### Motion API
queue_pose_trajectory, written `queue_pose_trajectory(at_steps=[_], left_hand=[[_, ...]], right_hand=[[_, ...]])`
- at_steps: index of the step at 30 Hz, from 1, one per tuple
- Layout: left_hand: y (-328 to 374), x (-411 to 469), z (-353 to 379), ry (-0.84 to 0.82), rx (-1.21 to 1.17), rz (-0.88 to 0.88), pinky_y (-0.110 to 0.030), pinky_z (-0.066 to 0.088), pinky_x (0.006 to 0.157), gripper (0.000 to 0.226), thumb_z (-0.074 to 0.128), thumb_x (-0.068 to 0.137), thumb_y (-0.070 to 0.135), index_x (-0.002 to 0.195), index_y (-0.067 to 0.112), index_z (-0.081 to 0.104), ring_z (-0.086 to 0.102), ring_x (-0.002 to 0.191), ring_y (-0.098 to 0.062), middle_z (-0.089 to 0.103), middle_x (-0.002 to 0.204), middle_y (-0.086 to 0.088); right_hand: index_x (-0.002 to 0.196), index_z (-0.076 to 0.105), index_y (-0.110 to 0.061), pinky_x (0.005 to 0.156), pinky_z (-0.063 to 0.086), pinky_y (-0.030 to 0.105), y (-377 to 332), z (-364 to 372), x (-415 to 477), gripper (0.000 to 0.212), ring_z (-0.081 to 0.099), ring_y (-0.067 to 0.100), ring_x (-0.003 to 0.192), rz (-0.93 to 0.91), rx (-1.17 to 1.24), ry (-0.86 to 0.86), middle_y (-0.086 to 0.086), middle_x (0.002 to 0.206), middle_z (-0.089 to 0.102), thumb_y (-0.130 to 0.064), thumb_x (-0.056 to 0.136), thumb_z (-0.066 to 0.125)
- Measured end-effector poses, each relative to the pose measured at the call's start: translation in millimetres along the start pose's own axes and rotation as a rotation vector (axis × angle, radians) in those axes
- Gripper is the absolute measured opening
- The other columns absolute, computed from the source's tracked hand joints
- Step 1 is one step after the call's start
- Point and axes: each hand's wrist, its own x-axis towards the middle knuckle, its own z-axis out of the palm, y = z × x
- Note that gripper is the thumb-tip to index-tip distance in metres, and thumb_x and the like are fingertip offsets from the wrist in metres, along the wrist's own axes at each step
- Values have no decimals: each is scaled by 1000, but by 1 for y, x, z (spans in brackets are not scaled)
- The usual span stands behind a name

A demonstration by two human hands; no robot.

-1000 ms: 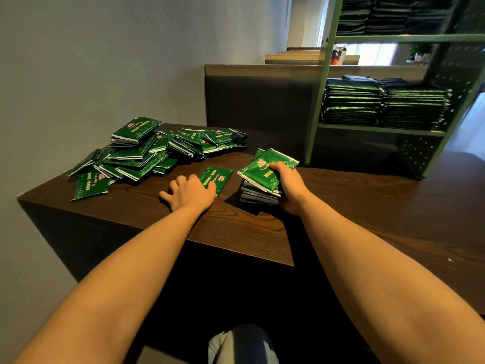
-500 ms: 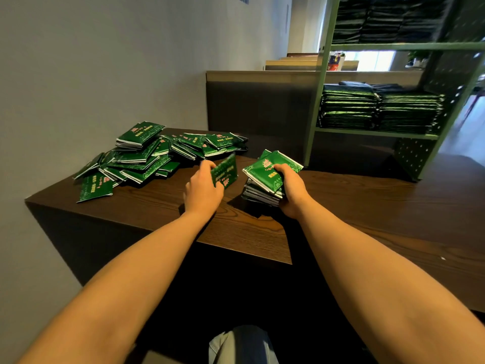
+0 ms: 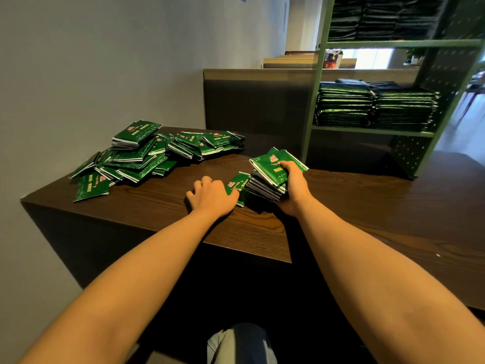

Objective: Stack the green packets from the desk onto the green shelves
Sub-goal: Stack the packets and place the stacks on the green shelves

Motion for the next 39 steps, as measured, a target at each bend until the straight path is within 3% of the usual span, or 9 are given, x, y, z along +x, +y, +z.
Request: queue_pose_trajectory(at_steps=[5,11,14,17,19,22,27,33,39], left_hand=[[16,-2,-5,16,-503,-64,-38,39,96,18,66,88,28,105,26,61,55,108,-27,62,108,-3],[43,-11,-24,0,-1178,-189,-25,35,54,32,40,100,8,115,16,67,44,68,-12,58,95,0],[47,-10,-30,-31,-1306,-245,-30,43,69,33,36,102,11,108,20,67,49,86,-14,55,104,3],[42,-9,-31,-4,-1285,-255,-40,47,98,29,38,100,12,102,20,65,53,111,-23,58,117,-3],[34,-7,-30,23,-1224,-209,-35,51,88,27,38,100,11,106,19,63,57,97,-19,61,104,-4],[19,-6,-28,44,-1045,-75,-25,36,56,22,41,100,8,105,17,60,44,67,-10,52,80,1],[-4,11,-19,47,-865,12,-17,34,48,18,47,97,6,102,17,60,45,63,-10,55,81,1],[-15,64,-18,106,-831,-3,-28,44,72,17,52,97,11,108,22,61,59,90,-22,63,103,-3],[-9,139,-27,91,-615,-20,-31,43,84,35,52,98,18,133,15,57,56,101,-24,59,113,-6]], right_hand=[[139,53,-19,78,59,59,0,5,-2,104,75,41,97,-8,-14,-2,18,124,70,-42,43,84],[137,59,-17,86,57,61,3,12,-4,98,75,41,100,24,-8,-56,17,120,74,-49,47,82],[135,63,-14,89,58,56,1,25,-16,92,74,38,104,23,17,-120,17,120,74,-51,52,81],[131,66,-10,81,62,44,0,35,-25,60,75,33,95,30,-10,-210,15,117,75,-49,84,69],[128,68,-9,76,62,41,1,36,-24,49,75,32,90,70,-19,-255,16,114,75,-45,95,61],[130,65,-9,81,62,45,3,39,-22,49,75,34,99,61,-75,-249,18,118,75,-41,93,64],[121,62,-8,92,59,52,4,51,-7,40,77,32,94,-24,-206,-137,14,104,78,-31,88,72],[123,60,-12,98,57,54,-1,63,31,83,76,31,95,-92,-285,-96,11,107,77,-45,50,79],[110,65,-11,98,57,49,-18,74,80,48,74,28,97,-191,-376,-65,9,103,76,-40,73,75]])
